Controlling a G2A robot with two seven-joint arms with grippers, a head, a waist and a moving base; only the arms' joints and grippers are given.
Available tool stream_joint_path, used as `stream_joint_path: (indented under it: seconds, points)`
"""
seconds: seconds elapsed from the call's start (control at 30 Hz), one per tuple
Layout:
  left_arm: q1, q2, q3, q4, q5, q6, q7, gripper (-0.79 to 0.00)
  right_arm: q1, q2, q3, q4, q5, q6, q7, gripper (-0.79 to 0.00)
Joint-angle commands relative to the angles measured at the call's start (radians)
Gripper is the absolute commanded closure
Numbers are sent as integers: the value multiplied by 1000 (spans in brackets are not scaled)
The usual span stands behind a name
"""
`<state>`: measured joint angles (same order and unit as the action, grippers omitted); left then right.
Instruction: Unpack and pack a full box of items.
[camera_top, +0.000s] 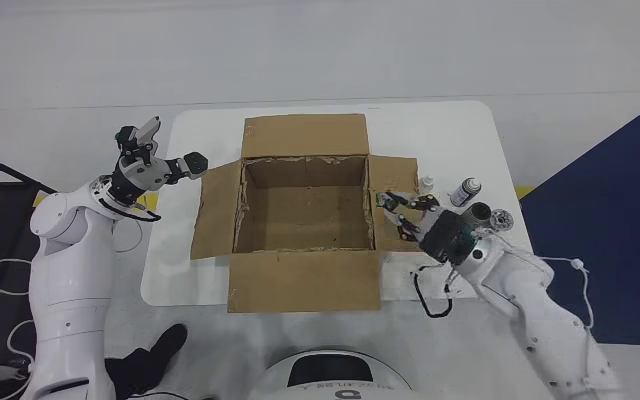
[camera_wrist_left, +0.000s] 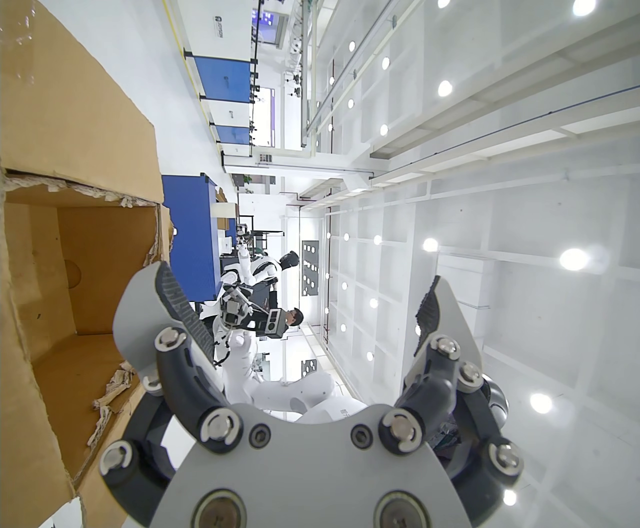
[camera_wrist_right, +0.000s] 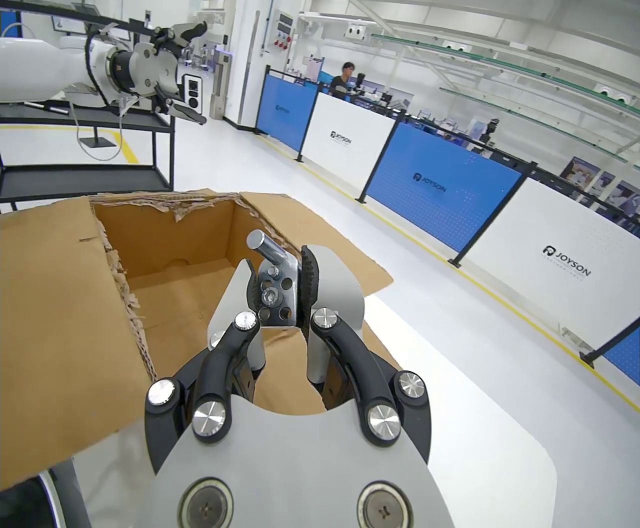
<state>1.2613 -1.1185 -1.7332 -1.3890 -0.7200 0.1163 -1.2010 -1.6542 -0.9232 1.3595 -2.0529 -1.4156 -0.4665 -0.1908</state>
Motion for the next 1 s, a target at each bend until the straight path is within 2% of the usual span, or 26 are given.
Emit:
stream_joint_path:
  seconds: [0.0, 0.17, 0.33, 0.5, 0.53, 0.57, 0.6, 0.7, 0.83, 0.97]
  points:
    - [0, 0, 0, 0, 0, 0, 0, -785, 71, -9, -75, -22, -16, -14, 92, 0]
    - [0, 0, 0, 0, 0, 0, 0, -785, 267, -49, -289, -26, -55, 4, 317, 0]
    - [0, 0, 0, 0, 0, 0, 0, -785, 456, -113, -515, 29, -84, 77, 488, 0]
    - [0, 0, 0, 0, 0, 0, 0, -785, 615, -186, -663, 156, 14, 129, 622, 0]
    - [0, 0, 0, 0, 0, 0, 0, -785, 638, -198, -680, 183, 34, 140, 646, -12]
    - [0, 0, 0, 0, 0, 0, 0, -785, 658, -209, -697, 204, 52, 147, 676, -58]
    - [0, 0, 0, 0, 0, 0, 0, -785, 678, -220, -711, 223, 64, 152, 699, -148]
    - [0, 0, 0, 0, 0, 0, 0, -785, 718, -243, -744, 266, 98, 147, 778, -265]
    - [0, 0, 0, 0, 0, 0, 0, -785, 742, -262, -755, 274, 111, 158, 817, -345]
    - [0, 0, 0, 0, 0, 0, 0, -785, 717, -258, -721, 214, 69, 198, 804, -357]
